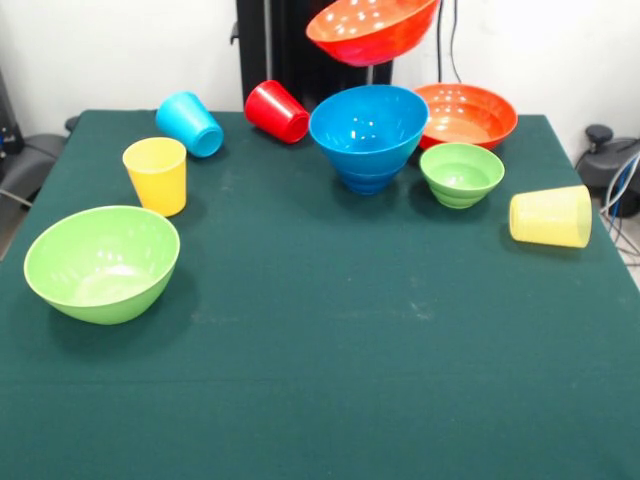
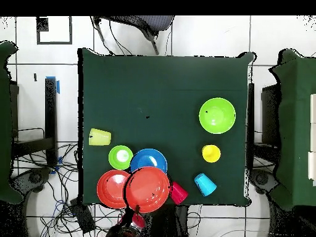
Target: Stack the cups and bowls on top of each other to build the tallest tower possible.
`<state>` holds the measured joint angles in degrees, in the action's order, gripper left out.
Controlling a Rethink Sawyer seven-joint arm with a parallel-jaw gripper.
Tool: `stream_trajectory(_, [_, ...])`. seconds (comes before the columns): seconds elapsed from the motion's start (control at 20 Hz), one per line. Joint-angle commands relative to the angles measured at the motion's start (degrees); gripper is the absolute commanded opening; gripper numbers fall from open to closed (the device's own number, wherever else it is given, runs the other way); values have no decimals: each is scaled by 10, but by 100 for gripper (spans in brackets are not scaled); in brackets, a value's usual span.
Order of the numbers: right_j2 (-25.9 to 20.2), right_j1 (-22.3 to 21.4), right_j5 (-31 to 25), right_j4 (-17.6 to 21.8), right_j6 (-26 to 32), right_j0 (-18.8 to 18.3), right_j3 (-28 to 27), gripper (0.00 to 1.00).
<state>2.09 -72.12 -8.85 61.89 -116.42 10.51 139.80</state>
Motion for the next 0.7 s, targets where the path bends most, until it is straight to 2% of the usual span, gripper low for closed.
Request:
stream_trajectory(0.05, [61, 70, -74, 88, -160, 51, -69, 0])
stream_trajectory(0.3, [82, 82, -72, 104, -192, 88, -89, 0])
stream_trajectory(0.4, [95, 94, -67, 112, -221, 115, -102, 0])
stream_trajectory(0.7, [136, 152, -63, 170, -356, 208, -136, 0])
